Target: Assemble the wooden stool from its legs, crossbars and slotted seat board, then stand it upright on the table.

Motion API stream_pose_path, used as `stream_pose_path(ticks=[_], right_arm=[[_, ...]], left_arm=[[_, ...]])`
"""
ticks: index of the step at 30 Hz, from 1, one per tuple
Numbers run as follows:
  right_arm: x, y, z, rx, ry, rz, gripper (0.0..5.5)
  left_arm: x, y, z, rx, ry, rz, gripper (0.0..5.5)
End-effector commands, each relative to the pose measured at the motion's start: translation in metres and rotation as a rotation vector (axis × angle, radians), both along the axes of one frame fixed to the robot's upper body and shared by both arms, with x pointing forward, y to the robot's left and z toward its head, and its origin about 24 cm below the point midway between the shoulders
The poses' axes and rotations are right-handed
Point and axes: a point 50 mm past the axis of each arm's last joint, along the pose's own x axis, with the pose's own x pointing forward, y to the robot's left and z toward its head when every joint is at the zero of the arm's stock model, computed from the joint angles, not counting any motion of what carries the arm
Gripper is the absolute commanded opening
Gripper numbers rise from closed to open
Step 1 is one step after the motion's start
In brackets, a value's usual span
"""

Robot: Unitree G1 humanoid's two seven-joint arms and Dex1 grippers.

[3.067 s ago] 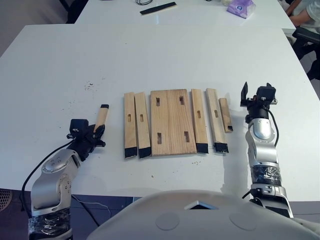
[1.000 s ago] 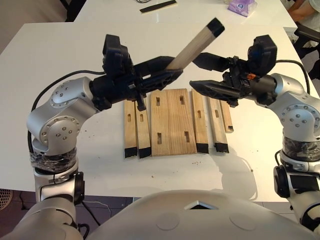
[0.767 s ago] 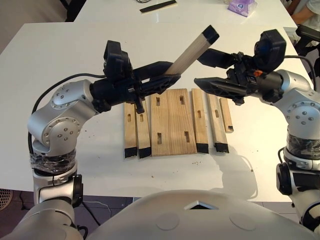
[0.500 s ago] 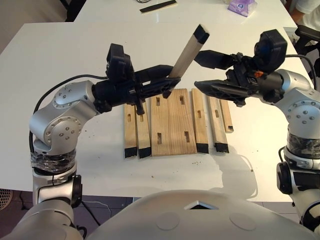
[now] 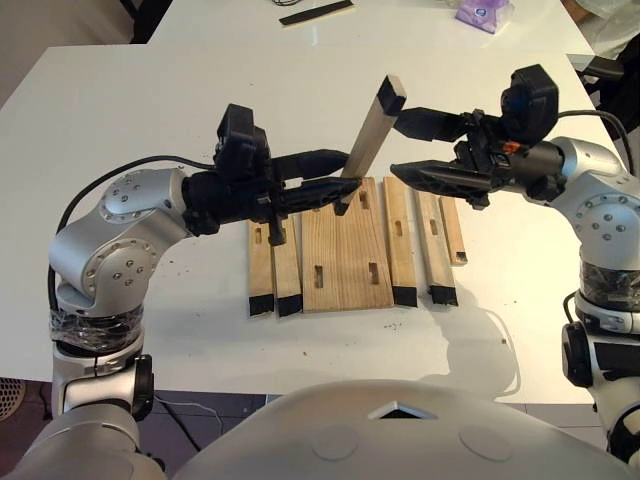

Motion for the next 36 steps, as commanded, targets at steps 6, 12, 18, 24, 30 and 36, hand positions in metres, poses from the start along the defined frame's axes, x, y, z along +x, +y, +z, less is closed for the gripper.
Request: stream_pose_path(ticks=[6,12,18,24,30,36], right_arm=[[-0.007,0.015,0.005,-0.049,-0.039,0.121,3.69],[-0.005,0.021,0.006,-0.06,-0.055,0.128,3.69],[-0.009,0.026,-0.001,-0.105,-0.066,0.146,2.96],[-0.013,0.028,-0.007,-0.132,-0.071,0.169,2.03],[-0.011,0.022,-0.01,-0.162,-0.077,0.154,1.3],[-0.01,0.019,-0.014,-0.174,-0.077,0.133,1.3]], left_arm=[[0.0,0.0,-0.002,0.068,0.002,-0.029,1.31],[-0.002,-0.002,-0.006,0.101,0.003,-0.052,1.31],[-0.002,-0.003,-0.009,0.122,0.008,-0.059,1.31],[-0.004,-0.004,-0.012,0.142,0.012,-0.074,1.31],[-0.001,0.001,-0.011,0.146,0.012,-0.056,1.31],[0.004,0.003,-0.007,0.123,0.001,-0.031,1.31]])
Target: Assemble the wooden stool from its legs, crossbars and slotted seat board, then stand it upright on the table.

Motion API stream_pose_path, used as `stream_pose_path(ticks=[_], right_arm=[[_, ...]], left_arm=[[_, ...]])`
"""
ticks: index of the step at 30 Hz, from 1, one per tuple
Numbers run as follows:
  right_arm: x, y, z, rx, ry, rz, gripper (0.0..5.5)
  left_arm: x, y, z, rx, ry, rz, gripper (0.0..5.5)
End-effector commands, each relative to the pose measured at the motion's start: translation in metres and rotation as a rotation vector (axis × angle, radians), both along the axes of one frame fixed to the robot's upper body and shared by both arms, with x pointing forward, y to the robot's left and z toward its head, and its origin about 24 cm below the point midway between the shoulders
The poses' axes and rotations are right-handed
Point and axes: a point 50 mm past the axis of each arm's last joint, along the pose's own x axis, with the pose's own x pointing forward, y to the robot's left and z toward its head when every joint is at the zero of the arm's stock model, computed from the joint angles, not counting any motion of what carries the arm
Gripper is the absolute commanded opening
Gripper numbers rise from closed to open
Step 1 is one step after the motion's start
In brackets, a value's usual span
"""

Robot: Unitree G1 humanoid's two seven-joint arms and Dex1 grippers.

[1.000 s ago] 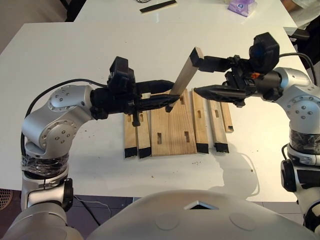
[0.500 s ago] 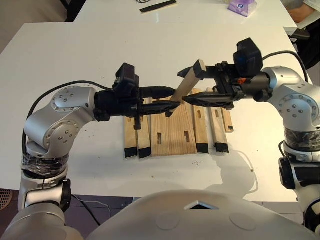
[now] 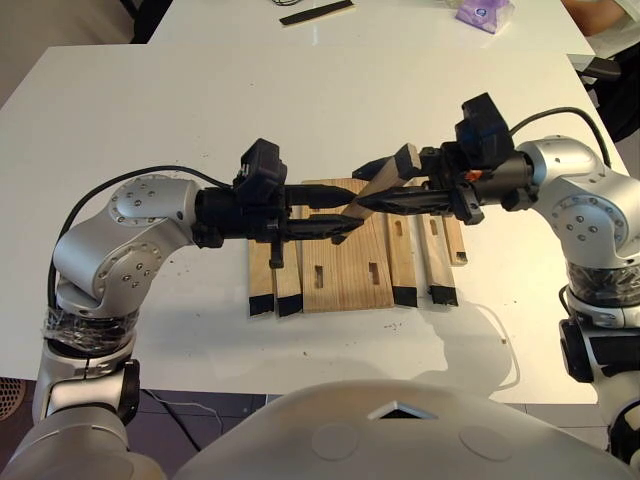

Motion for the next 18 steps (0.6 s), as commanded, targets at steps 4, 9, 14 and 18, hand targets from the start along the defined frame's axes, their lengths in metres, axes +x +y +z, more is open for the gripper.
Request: stream_pose_path(ticks=[4,9,14,18], right_arm=[[-0.001,-0.005,-0.006,-0.031,0.002,-0.013,1.3],[0.005,-0.008,-0.001,-0.021,-0.024,-0.069,1.3],[0.012,-0.029,0.008,-0.088,-0.086,-0.172,1.3],[0.009,-0.061,0.0,-0.29,-0.138,-0.224,1.3]], left_arm=[[0.012,0.007,0.006,-0.011,0.012,0.093,1.91],[0.016,0.008,0.002,-0.023,-0.009,0.171,2.7],[0.025,0.033,-0.012,-0.007,-0.014,0.327,2.76],[0.02,0.042,-0.034,0.014,-0.01,0.459,2.76]])
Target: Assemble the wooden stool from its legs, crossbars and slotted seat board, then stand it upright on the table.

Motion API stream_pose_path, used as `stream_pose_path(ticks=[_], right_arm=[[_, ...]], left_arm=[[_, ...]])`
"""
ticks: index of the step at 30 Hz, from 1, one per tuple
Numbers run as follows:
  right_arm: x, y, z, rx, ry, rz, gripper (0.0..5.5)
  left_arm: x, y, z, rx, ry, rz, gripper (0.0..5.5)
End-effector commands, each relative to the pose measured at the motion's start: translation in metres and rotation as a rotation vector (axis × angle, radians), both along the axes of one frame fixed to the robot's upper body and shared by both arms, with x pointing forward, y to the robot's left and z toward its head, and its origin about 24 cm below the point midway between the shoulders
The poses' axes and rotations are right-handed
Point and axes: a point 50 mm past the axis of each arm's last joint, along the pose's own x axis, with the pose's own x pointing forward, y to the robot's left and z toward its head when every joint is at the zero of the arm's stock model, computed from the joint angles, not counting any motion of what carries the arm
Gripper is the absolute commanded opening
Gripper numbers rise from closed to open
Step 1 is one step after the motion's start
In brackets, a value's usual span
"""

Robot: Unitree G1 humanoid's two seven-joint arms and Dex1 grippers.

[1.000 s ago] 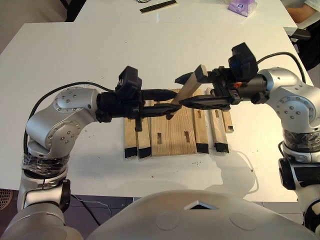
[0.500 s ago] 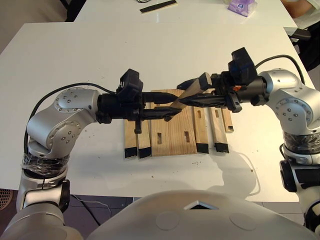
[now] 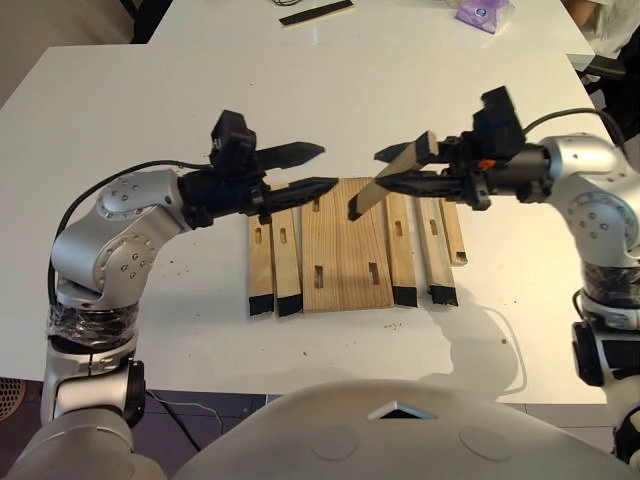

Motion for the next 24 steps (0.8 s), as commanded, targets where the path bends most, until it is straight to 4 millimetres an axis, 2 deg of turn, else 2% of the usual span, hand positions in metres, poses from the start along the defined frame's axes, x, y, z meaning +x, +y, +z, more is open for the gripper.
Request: stream_pose_path(ticks=[1,6,8,14,24], right_arm=[[-0.003,-0.038,-0.006,-0.218,-0.053,-0.077,1.3],[0.001,-0.084,-0.028,-0.448,-0.08,-0.172,1.3],[0.008,-0.092,-0.036,-0.487,-0.112,-0.196,1.3],[0.028,-0.087,-0.044,-0.426,-0.181,-0.241,1.3],[0.012,-0.08,-0.066,-0.441,-0.144,-0.137,1.3]], left_arm=[[-0.009,0.005,-0.023,0.031,0.007,0.116,2.76],[-0.023,-0.002,-0.044,0.06,0.006,0.166,2.76],[-0.025,-0.004,-0.047,0.057,0.001,0.186,2.76],[-0.025,-0.011,-0.048,0.049,-0.02,0.196,2.76],[-0.03,-0.015,-0.051,0.064,-0.02,0.171,2.76]])
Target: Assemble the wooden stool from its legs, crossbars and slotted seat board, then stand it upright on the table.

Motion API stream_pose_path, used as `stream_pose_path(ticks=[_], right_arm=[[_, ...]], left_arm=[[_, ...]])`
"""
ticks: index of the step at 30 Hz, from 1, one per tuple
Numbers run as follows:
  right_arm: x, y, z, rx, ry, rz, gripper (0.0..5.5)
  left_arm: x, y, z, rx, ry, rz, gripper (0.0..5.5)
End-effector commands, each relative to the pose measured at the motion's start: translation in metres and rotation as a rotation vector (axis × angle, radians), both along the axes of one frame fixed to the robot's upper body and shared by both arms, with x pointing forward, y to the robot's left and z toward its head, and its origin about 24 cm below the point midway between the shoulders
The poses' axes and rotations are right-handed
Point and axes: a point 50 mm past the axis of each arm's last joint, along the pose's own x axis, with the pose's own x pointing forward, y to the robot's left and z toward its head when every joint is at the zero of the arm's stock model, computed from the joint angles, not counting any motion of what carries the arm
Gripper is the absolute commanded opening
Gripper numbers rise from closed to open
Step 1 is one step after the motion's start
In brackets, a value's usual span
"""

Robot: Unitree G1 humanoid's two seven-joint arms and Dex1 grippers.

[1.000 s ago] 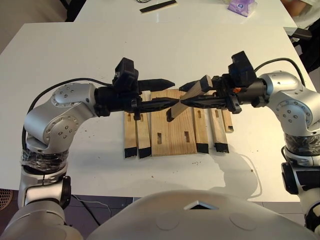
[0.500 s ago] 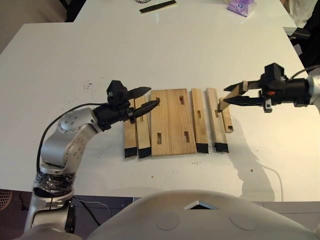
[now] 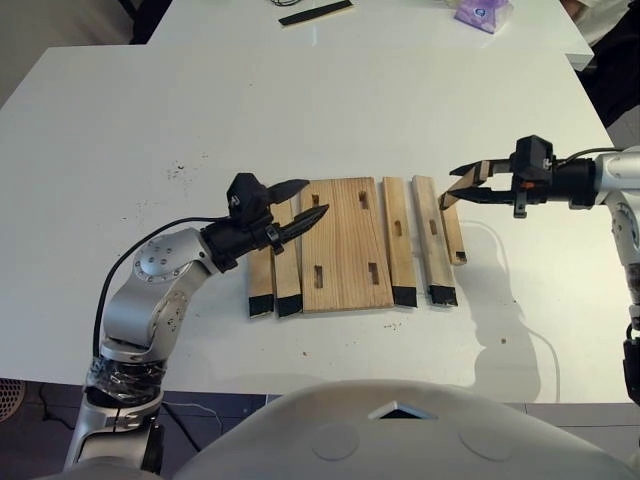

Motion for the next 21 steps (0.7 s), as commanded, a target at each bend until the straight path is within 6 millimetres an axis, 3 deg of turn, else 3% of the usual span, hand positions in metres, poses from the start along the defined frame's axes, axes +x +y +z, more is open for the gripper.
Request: stream_pose_path(ticks=[1,12,21], right_arm=[[-0.009,0.004,-0.006,-0.008,0.023,0.048,1.3],[-0.009,0.013,-0.012,0.001,0.001,0.077,1.3],[-0.01,0.009,-0.033,-0.059,0.075,0.122,1.3]], left_arm=[[-0.003,-0.003,0.0,0.01,-0.003,-0.016,2.76],[-0.004,-0.006,-0.001,0.01,-0.001,-0.032,2.76],[-0.006,-0.009,-0.002,0.008,0.002,-0.039,2.76]])
